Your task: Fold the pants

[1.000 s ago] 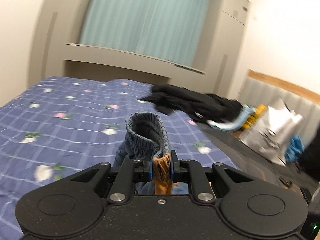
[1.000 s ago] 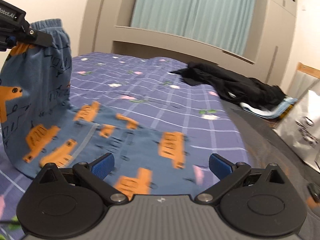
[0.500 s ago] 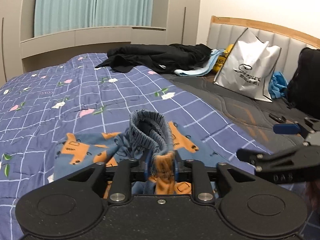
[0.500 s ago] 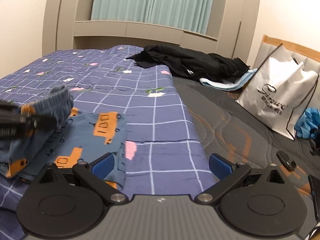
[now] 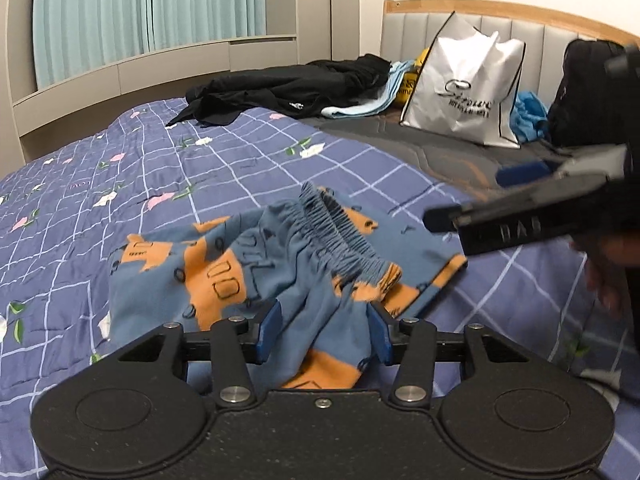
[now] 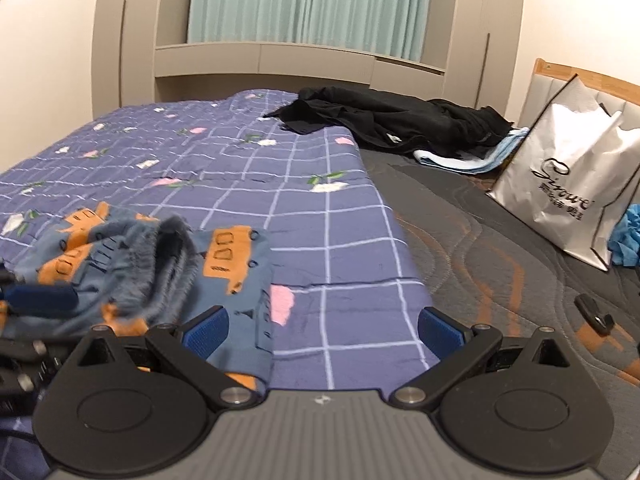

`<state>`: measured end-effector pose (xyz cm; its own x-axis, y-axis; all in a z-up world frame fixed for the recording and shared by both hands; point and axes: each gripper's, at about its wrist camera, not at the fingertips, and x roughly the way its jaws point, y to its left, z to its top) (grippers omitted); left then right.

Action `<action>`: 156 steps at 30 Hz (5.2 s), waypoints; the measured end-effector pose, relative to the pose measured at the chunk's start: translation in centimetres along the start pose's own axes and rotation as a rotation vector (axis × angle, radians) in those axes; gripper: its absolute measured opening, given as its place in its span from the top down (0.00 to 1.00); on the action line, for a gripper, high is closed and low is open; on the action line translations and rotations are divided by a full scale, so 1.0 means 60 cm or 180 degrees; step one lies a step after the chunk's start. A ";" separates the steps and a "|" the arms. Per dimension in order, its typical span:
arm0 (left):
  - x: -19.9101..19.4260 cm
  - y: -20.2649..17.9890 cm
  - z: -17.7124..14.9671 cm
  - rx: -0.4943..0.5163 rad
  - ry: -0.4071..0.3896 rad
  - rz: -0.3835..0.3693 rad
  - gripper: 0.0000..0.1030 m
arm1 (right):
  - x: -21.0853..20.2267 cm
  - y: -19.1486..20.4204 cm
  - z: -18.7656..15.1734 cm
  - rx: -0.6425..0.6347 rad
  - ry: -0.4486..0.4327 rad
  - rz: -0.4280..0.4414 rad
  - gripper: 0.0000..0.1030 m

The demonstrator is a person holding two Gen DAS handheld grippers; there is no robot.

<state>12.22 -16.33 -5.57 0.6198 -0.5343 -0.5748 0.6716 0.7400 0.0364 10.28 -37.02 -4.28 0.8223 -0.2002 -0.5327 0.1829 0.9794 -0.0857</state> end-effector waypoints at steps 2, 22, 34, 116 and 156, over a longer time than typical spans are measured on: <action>0.000 -0.002 -0.002 0.0048 0.0007 0.0005 0.57 | 0.003 0.002 0.005 0.0006 -0.0026 0.0089 0.00; 0.011 -0.001 0.005 0.0027 0.0033 -0.0022 0.95 | 0.092 0.071 0.067 0.0084 0.0216 0.1336 0.31; -0.008 -0.011 0.015 0.0068 -0.0067 -0.0020 0.96 | 0.089 0.070 0.059 0.0267 0.0250 0.1399 0.85; -0.067 0.108 -0.036 -0.1172 0.0406 0.0719 0.01 | -0.036 0.043 -0.013 0.0431 0.0233 0.0155 0.00; 0.122 0.176 0.064 -0.0950 0.0241 0.0793 0.01 | 0.141 0.037 0.068 0.0451 0.0393 0.0225 0.00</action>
<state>25.40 -14.01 -6.23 0.7097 -0.2999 -0.6375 0.3499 0.9354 -0.0506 19.84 -36.68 -5.54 0.7650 -0.1177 -0.6332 0.2083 0.9755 0.0702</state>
